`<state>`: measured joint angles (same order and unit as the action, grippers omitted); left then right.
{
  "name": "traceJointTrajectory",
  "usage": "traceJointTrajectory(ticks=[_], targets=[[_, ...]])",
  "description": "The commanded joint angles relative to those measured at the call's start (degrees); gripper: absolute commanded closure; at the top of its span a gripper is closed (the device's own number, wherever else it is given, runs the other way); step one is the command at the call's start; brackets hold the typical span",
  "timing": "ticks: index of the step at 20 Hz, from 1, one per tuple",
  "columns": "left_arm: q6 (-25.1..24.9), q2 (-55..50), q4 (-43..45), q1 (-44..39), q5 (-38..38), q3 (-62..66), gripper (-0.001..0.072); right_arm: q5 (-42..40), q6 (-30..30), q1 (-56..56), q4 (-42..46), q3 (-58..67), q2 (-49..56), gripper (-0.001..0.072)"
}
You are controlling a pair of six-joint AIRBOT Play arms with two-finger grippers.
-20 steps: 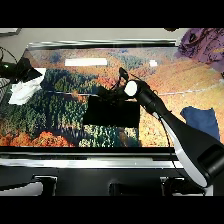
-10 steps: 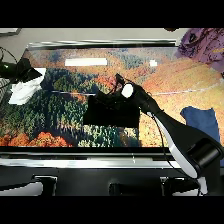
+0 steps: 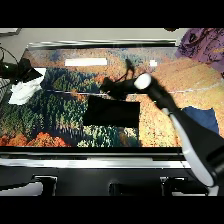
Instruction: Fold the clothes and pants, and hang the long-sleeved shirts on hangers.
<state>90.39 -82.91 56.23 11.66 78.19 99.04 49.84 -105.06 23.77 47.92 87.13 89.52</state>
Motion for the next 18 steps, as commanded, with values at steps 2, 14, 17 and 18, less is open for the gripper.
traceJointTrajectory(ticks=[2,14,17,18], targets=[[0.0,0.0,0.0,0.1,0.0,0.0,0.0688,15.7,8.6,-15.1,0.3,0.0,-6.2,0.0094],[0.0,0.0,0.0,0.1,-0.2,0.0,0.0687,14.1,31.8,-31.5,-16.4,-32.3,-0.5,0.0099],[0.0,0.0,0.0,0.0,-0.2,0.0,0.0687,11.7,36.0,-29.0,-21.6,-32.3,4.0,0.0137],[0.0,0.0,0.0,0.0,-0.2,0.0,0.0687,9.7,36.3,-28.1,-21.7,-32.3,4.7,0.015]])
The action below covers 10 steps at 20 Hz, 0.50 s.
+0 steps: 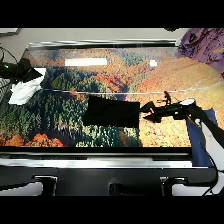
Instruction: Fold the clothes and pants, and hang the long-sleeved shirts on hangers.
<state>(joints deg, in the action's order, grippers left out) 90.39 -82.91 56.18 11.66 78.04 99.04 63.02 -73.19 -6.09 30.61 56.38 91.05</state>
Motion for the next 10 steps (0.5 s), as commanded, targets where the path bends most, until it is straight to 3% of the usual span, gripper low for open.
traceJointTrajectory(ticks=[1,6,7,9,10], targets=[[0.0,0.0,0.0,0.0,0.0,0.0,0.0687,-5.2,4.5,2.6,-4.3,-1.5,3.7,0.0174],[0.0,0.0,0.0,0.0,0.0,0.0,0.0687,-11.0,4.9,5.2,-4.6,-1.3,3.9,0.0302],[0.0,0.0,0.0,0.0,0.0,0.0,0.0687,-11.2,4.9,5.4,-4.6,-1.3,3.9,0.037],[0.0,0.0,0.0,0.0,0.0,0.0,0.0687,-9.5,5.9,5.3,-5.9,-1.1,3.8,0.0639],[0.0,0.0,0.0,0.0,0.0,0.0,0.0687,-7.8,7.6,5.3,-7.5,-0.2,3.4,0.0675]])
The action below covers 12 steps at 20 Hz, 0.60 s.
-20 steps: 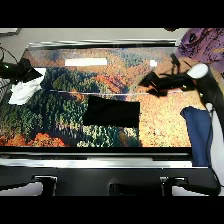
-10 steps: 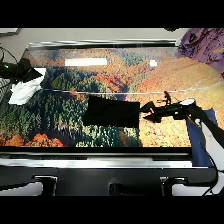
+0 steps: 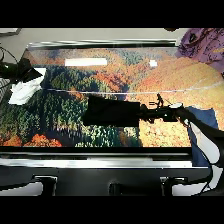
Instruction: Fold the clothes and pants, and hang the long-sleeved shirts on hangers.
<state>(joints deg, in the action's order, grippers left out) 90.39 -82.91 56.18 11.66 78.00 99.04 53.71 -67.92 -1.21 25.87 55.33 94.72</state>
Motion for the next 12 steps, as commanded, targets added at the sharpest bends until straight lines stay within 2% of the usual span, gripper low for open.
traceJointTrajectory(ticks=[1,2,4,9,12], targets=[[0.0,0.0,0.0,0.0,0.0,0.0,0.0687,2.4,2.2,0.3,-3.2,2.6,-0.9,0.0675],[0.0,0.0,0.0,0.0,0.0,0.0,0.0687,3.0,0.9,0.3,-2.6,5.4,-1.7,0.0676],[0.0,0.0,0.0,0.0,0.0,0.0,0.0687,2.8,-5.2,0.3,2.0,13.2,-2.5,0.0676],[0.0,0.0,0.0,0.0,0.0,0.0,0.0687,0.8,-28.7,-0.6,20.3,32.8,-2.5,0.0676],[0.0,0.0,0.0,0.0,0.0,0.0,0.0687,1.1,-35.8,-6.9,20.6,38.3,-2.5,0.0676]])
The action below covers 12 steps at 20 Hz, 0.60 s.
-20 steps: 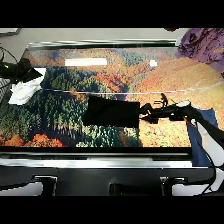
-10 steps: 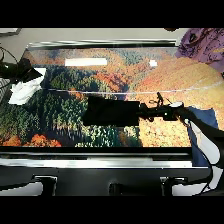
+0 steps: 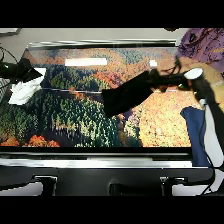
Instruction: Fold the clothes and pants, and hang the long-sleeved shirts on hangers.
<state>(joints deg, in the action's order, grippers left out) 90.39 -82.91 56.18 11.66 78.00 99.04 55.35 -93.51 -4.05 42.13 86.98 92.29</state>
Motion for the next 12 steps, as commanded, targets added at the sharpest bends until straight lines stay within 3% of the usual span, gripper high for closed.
traceJointTrajectory(ticks=[1,12], targets=[[0.0,0.0,0.0,0.0,0.0,0.0,0.0687,0.3,-10.9,-6.6,4.4,8.2,-0.1,0.0676],[0.0,0.0,0.0,0.0,0.0,0.0,0.0687,0.7,-23.0,-28.8,5.4,12.5,-1.2,0.0677]])
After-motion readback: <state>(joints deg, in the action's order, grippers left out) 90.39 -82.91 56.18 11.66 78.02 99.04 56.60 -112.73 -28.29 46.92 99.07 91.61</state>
